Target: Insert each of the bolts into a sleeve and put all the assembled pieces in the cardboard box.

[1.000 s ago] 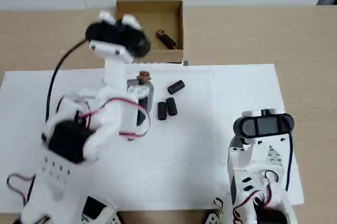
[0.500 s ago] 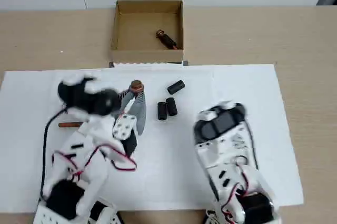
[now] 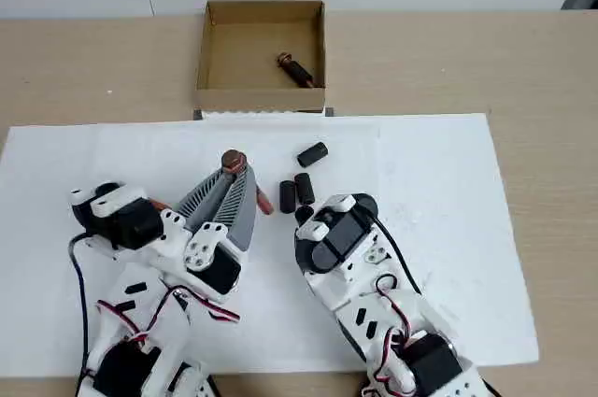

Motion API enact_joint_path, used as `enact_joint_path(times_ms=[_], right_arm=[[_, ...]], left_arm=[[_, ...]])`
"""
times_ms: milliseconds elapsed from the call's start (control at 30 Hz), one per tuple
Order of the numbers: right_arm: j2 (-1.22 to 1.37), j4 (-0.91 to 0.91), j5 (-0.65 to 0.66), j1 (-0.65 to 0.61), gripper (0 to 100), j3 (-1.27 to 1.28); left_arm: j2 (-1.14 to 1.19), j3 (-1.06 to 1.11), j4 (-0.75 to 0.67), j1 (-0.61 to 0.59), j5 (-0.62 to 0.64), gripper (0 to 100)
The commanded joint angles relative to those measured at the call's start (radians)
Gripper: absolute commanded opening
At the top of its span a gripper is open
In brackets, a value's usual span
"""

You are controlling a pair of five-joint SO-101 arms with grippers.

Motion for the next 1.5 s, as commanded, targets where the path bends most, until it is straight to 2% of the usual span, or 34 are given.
enact_joint_path(times_ms=[0,267,700,933,1200,1267,1367,1467], right_arm=[[-0.008,-0.042,-0.003,-0.024,0.3,-0.008],[-0.007,-0.071,0.04,-0.105,0.3,-0.008],[-0.007,-0.093,0.083,-0.104,0.3,-0.009],[-0.007,-0.091,0.083,-0.104,0.3,-0.009],[-0.007,-0.09,0.083,-0.104,0.3,-0.008],[-0.007,-0.087,0.083,-0.104,0.3,-0.008],[-0.005,-0.082,0.083,-0.104,0.3,-0.006],[-0.005,-0.082,0.083,-0.104,0.3,-0.006]], left_arm=[[-0.015,-0.015,-0.032,0.003,0.061,1],[-0.014,0.03,-0.034,0.005,0.112,1],[-0.014,0.062,-0.031,0.008,0.123,1],[-0.014,0.071,-0.023,0.083,0.123,1],[-0.014,0.116,-0.021,0.087,0.117,1],[-0.014,0.116,0.002,0.103,0.08,1],[-0.015,0.116,0.078,0.173,-0.048,1],[-0.015,0.113,0.132,0.206,-0.075,1]])
